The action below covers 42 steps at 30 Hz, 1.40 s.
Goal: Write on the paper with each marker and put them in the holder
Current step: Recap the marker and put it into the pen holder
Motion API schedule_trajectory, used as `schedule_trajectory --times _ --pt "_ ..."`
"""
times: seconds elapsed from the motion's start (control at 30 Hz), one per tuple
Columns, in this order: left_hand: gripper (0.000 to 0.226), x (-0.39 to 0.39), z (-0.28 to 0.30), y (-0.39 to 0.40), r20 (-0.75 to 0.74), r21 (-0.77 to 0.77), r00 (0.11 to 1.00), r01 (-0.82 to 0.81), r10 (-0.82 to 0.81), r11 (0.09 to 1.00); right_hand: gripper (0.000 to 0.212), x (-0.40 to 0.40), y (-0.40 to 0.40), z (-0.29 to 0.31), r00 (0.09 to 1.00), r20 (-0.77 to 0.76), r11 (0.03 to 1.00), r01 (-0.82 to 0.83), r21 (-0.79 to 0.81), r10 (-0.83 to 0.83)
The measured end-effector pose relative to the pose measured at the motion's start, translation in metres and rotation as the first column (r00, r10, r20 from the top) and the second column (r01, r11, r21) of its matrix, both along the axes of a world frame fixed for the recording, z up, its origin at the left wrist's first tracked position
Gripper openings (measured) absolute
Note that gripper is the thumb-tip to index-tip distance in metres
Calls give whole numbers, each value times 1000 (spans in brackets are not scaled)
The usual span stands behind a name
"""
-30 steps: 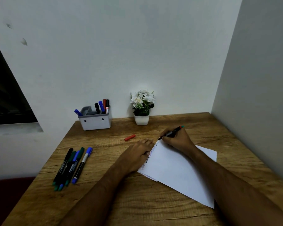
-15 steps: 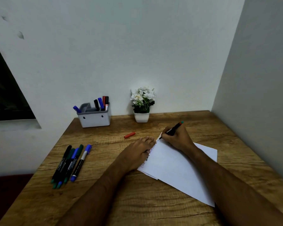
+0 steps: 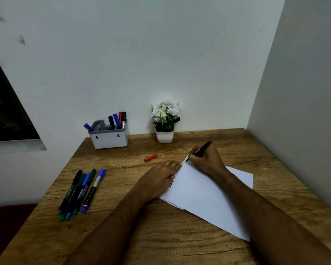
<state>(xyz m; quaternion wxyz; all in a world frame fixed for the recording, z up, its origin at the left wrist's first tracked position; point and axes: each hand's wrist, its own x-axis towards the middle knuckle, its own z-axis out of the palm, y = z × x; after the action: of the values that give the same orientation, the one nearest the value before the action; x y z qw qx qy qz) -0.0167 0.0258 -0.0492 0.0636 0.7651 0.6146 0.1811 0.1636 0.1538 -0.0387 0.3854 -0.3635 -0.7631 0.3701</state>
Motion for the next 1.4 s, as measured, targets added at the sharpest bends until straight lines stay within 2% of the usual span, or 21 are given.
schedule_trajectory --times 0.23,0.67,1.1,1.4 --pt "52 0 -1 1 -2 -11 1000 3 -3 1000 30 0 1 0 1000 -3 1000 0 20 0" --pt "53 -1 -2 1 -13 -23 1000 2 -3 1000 7 -2 9 -8 998 -4 998 66 8 -66" --pt "54 -1 -3 2 2 0 1000 0 0 1000 15 -3 9 -7 997 -1 997 75 28 -75" --pt "52 0 -1 0 -4 -1 1000 1 -1 1000 32 -3 5 -5 997 1 996 81 20 -81"
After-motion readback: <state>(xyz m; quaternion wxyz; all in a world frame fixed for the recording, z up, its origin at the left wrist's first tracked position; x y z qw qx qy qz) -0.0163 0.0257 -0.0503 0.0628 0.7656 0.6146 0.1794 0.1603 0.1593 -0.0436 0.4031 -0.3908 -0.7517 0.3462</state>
